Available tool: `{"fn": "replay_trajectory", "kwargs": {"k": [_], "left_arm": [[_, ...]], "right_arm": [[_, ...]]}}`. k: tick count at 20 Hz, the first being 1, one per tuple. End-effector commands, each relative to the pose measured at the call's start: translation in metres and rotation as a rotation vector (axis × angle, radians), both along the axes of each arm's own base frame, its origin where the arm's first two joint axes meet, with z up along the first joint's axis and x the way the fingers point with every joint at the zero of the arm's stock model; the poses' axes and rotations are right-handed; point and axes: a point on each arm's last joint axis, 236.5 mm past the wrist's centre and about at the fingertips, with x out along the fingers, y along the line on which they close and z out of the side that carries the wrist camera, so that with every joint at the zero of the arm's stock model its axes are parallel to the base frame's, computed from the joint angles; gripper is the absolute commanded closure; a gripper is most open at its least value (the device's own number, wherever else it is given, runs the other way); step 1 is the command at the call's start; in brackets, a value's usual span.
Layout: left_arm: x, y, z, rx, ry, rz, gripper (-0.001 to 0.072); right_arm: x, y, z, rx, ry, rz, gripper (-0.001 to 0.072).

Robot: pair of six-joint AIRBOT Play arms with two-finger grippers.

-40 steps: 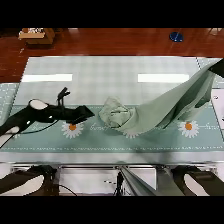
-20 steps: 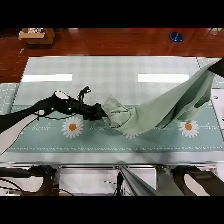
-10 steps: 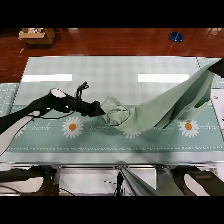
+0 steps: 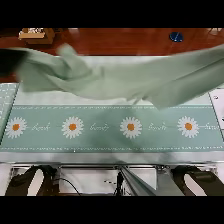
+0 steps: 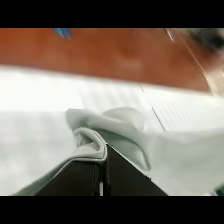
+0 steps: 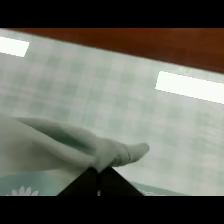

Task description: Fold the shirts.

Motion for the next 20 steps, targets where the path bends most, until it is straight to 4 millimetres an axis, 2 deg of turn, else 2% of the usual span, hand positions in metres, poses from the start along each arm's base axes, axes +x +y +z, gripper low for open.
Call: {"fn": "replay_trajectory", "kwargs": {"k": [1,3,5,7,11,13,14,16,19,20], "left_arm": [[-0.062,0.043,0.051,0.190,-0.116,0.307,0.0675],[-0.077,0.053,0.066,0.235,-0.131,0.409,0.0675],[-0.091,0.042,0.078,0.274,-0.141,0.394,0.0674],[-0.108,0.022,0.096,0.283,-0.175,0.360,0.0674],[-0.150,-0.015,0.153,0.345,-0.359,0.338,0.0675],[-0.167,-0.028,0.163,0.359,-0.384,0.333,0.0674],[-0.172,-0.034,0.156,0.384,-0.354,0.315,0.0675],[-0.178,-0.040,0.123,0.398,-0.219,0.266,0.0674],[-0.185,-0.036,0.071,0.444,-0.006,0.215,0.0674],[-0.186,-0.031,0.056,0.453,0.056,0.213,0.0675]], "right_arm": [[-0.020,-0.034,0.040,-0.077,-0.128,-0.118,0.0687],[-0.031,-0.055,0.048,-0.124,-0.151,-0.194,0.0687],[-0.039,-0.064,0.049,-0.143,-0.148,-0.228,0.0687],[-0.043,-0.054,0.048,-0.121,-0.146,-0.192,0.0687],[-0.056,-0.019,0.060,-0.038,-0.201,-0.067,0.0687],[-0.069,-0.010,0.061,-0.011,-0.204,-0.037,0.0687],[-0.078,-0.010,0.057,-0.004,-0.187,-0.041,0.0687],[-0.099,-0.013,0.048,0.000,-0.146,-0.057,0.0687],[-0.126,-0.022,0.035,-0.007,-0.096,-0.093,0.0687],[-0.133,-0.030,0.024,-0.029,-0.043,-0.121,0.0687]]}}
